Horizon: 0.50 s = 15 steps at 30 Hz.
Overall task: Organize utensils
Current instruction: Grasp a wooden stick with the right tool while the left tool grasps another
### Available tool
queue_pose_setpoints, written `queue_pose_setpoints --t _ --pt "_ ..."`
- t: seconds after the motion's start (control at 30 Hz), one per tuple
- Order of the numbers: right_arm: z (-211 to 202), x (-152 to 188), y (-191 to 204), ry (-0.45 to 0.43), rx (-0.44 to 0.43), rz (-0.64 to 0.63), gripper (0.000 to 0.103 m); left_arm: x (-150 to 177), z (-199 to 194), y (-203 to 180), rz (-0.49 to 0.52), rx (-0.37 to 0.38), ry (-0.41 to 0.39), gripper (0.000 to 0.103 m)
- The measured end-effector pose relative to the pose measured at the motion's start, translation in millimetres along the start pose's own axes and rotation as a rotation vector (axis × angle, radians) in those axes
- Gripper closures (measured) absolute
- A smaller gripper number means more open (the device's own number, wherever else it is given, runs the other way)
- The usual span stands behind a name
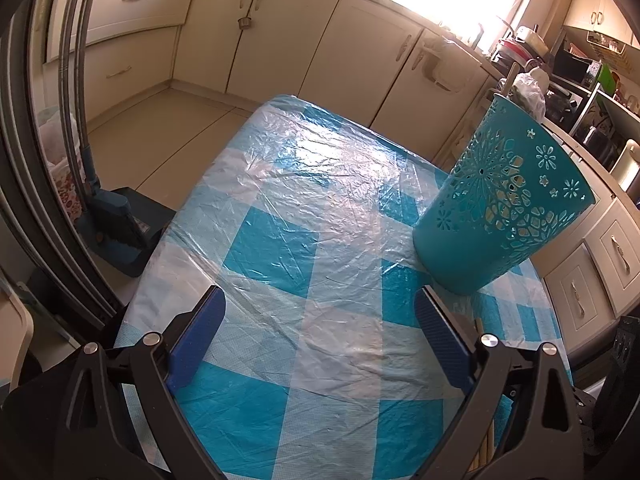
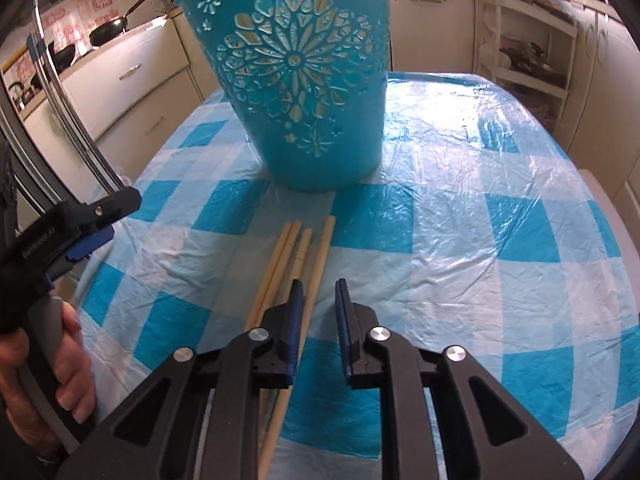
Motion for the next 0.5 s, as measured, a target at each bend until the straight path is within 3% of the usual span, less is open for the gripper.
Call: queue_pose_setpoints --t 0.2,0.3,0.5 --pt "0 1 2 0.002 0.004 -0.014 0.087 0 0 -2 0.003 -0.003 0.001 0.011" --pt "0 1 3 0.006 0.023 -0.038 0.094 0 0 -2 0.004 -0.003 0.001 0.011" --pt "-9 11 -15 0.015 0.028 -0.011 0.095 1 1 -2 0.004 -0.002 0.002 0.011"
Point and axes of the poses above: each gripper's, at about its wrist camera, not at the fingertips, and z roughly the way its jaws point, y to its left, x to its underside, the point moved 4 cm from there along z, roughly the way its jaws point, and after that the axes turned 10 degrees about -z, right-handed, at the moved point
